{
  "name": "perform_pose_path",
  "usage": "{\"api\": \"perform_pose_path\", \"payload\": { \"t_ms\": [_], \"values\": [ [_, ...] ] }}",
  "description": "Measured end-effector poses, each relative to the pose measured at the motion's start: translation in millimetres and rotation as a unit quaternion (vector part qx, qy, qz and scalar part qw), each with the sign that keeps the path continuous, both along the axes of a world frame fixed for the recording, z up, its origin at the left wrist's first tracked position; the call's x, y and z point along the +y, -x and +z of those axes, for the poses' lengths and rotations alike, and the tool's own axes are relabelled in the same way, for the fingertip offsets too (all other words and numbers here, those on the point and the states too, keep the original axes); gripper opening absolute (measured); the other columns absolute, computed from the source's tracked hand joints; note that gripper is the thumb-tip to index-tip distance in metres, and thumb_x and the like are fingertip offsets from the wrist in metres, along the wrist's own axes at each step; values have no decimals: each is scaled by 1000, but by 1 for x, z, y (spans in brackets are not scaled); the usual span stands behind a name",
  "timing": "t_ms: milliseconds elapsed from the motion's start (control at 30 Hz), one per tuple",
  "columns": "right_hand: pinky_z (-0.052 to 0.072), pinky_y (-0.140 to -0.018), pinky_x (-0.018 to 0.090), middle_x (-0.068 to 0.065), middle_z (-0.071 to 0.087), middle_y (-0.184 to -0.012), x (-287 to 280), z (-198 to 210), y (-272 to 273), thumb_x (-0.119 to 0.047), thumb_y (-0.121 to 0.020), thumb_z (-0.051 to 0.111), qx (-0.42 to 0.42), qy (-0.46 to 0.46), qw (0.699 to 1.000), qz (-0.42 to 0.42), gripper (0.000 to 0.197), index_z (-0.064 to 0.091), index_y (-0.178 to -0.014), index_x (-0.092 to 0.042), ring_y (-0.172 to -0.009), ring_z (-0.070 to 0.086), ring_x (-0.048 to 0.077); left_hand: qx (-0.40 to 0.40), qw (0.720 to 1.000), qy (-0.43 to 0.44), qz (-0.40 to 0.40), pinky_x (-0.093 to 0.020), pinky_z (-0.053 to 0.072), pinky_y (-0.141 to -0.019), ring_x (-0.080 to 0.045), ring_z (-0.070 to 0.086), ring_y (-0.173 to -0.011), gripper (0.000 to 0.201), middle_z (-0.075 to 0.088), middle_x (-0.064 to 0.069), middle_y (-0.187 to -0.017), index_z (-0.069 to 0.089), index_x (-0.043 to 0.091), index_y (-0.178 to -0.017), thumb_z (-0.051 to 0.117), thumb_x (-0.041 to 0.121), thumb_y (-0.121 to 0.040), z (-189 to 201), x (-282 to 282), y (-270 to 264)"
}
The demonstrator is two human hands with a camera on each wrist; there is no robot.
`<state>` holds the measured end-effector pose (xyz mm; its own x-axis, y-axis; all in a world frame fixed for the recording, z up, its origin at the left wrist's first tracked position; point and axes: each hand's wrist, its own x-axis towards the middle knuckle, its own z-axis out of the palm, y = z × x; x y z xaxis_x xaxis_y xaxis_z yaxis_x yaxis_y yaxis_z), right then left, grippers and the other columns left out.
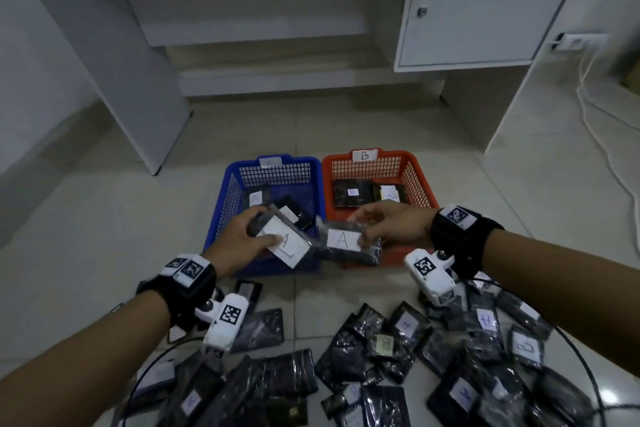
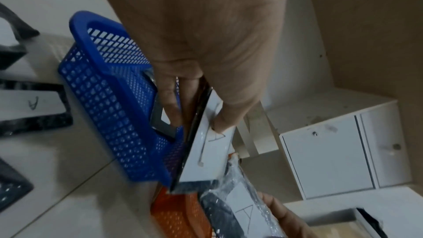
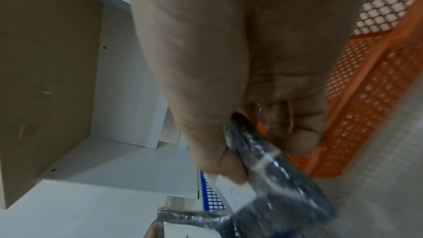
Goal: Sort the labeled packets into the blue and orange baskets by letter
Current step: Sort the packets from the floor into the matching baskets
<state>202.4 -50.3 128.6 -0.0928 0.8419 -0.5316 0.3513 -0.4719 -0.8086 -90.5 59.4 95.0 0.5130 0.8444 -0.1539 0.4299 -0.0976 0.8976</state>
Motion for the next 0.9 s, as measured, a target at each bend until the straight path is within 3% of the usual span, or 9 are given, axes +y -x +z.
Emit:
{"api": "perform_pose_path", "payload": {
  "t_ms": [100, 200, 333, 467, 567, 633, 767, 900],
  "values": [
    [59, -75, 35, 10, 71, -109, 22, -3, 10, -1, -84, 71, 12, -49, 997, -56, 37, 66, -117, -19, -91, 69, 25, 10, 997, -28, 74, -29, 53, -80, -22, 66, -102, 25, 67, -5, -112, 56, 17, -115, 66, 13, -93, -4, 21, 8],
    [58, -77, 29, 7, 69, -109, 46, -1, 22, -9, -90, 68, -66, -105, 992, -33, 32, 64, -120, -18, -95, 70, 23, 57, 988, -90, 113, -28, 46, -83, -23, 63, -101, 25, 65, -4, -112, 51, 20, -116, 64, 15, -95, -11, 37, 19],
    [60, -78, 37, 7, 66, -104, 80, -14, 48, -10, -83, 74, -181, -155, 971, 0, 41, 62, -122, -18, -87, 69, 25, 136, 980, -140, 39, -27, 43, -77, -22, 59, -91, 44, 61, -3, -110, 43, 24, -134, 57, 7, -95, -21, 55, 30],
    [55, -78, 32, 2, 65, -112, 103, -27, 75, -7, -83, 69, -253, -195, 946, 49, 39, 63, -119, -19, -95, 64, 20, 290, 938, -187, -46, -33, 42, -82, -29, 60, -105, 37, 63, -4, -114, 51, 26, -126, 59, 12, -92, -36, 75, 31],
    [56, -83, 37, 7, 66, -116, 120, -35, 90, -4, -85, 63, -281, -198, 934, 92, 37, 63, -120, -16, -100, 65, 24, 372, 906, -181, -86, -36, 37, -93, -29, 57, -115, 38, 61, -6, -126, 50, 21, -130, 56, 13, -93, -46, 83, 26],
    [55, -82, 35, 6, 65, -118, 129, -43, 96, -6, -86, 63, -298, -175, 930, 123, 36, 62, -120, -16, -102, 64, 25, 411, 886, -187, -103, -37, 32, -101, -26, 55, -119, 38, 60, -4, -130, 51, 22, -129, 55, 13, -93, -53, 88, 25],
    [58, -83, 38, 6, 66, -115, 140, -58, 102, -11, -88, 63, -310, -137, 929, 150, 29, 62, -117, -18, -97, 65, 24, 413, 886, -189, -87, -36, 24, -97, -23, 54, -117, 39, 60, 1, -127, 52, 26, -125, 55, 11, -90, -63, 96, 28],
    [58, -83, 42, 8, 65, -115, 150, -67, 97, -15, -88, 63, -326, -151, 926, 111, 30, 60, -118, -17, -96, 66, 27, 349, 915, -198, -44, -40, 29, -92, -27, 54, -115, 36, 58, -2, -119, 55, 27, -123, 55, 12, -90, -58, 110, 27]
  ]
}}
